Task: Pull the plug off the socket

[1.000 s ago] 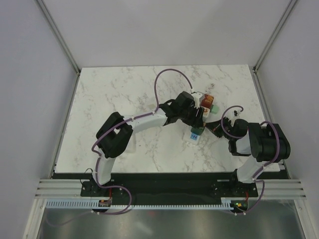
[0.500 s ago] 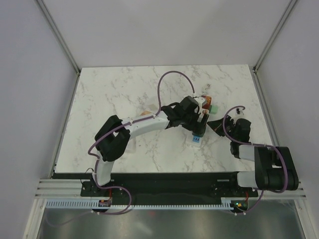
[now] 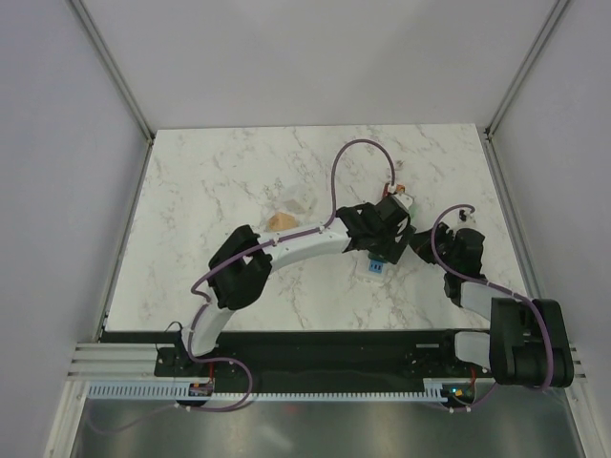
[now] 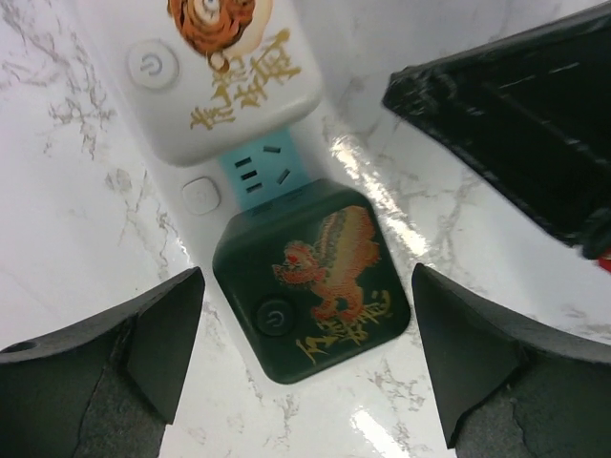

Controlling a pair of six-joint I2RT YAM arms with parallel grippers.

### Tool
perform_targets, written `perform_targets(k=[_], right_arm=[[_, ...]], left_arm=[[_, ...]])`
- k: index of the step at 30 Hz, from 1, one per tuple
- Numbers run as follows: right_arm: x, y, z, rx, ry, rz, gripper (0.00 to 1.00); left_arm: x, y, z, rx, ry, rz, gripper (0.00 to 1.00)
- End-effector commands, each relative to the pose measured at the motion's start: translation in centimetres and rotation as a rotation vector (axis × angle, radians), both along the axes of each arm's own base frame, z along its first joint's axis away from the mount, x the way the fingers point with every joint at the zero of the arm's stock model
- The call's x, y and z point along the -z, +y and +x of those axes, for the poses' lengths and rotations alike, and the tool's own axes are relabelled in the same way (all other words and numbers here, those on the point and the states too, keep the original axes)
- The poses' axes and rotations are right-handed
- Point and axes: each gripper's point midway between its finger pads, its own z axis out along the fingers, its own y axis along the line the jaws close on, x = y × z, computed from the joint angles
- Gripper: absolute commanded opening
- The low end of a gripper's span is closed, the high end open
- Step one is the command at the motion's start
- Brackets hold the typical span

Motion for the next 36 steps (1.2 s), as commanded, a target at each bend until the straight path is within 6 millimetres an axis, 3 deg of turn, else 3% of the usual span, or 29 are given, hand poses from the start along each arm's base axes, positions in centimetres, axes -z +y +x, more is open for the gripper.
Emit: perform_targets(k=[1,4,7,8,10,11,13,14,21,31,36], right_arm=[[0.5,-0.8,-0.3,0.024,0.006,-0.037,0.17],[0.6,-0.5,-0.2,0.010,0.006,-0.028,0.28],[0.5,0.1,-0.1,-0.019,0.000,-0.008,0.39],[0.6,0.2,-0.2,-0.028,0.002,0.000,0.42],[0.8,0.8,-0.2,-0.057,0.002,0.022,0.46],[0.8,1.1,-0.2,-0.069,0.001,0.032,0.47],[0.8,1.6,-0.3,-0.096,-0.001,0.061,0.50],[0.9,1.9,-0.3,-0.105,0.004,0.075,0.53],[1.4,3.4,-0.5,-0.160,0.013,0.194,0.58],[-0.4,4.2,-0.3,-0.189,-0.068,0.276,0.65],[-0.3,4.5,-0.3,-0.199,-0.056,0.291,0.67]], left_arm=[[0.4,0.7,1.0,-0.058,-0.022,0.046,0.96],[0.9,0.3,1.0,-0.051,-0.009,0.049,0.90],[1.6,0.0,0.7,-0.032,0.015,0.049,0.60],[1.8,0.0,0.8,-0.032,0.026,0.044,0.44],[1.6,0.1,0.7,-0.027,0.048,0.027,0.31],[1.5,0.2,1.0,-0.035,0.055,0.017,0.12],[0.1,0.0,1.0,-0.026,0.070,-0.038,0.02],[0.5,0.6,1.1,-0.033,0.089,-0.049,0.02],[-3.7,-0.2,0.8,0.031,0.129,-0.323,0.02],[-4.5,-0.8,-0.7,0.095,0.164,-0.408,0.02],[-5.4,-1.3,-1.5,0.133,0.176,-0.467,0.02]])
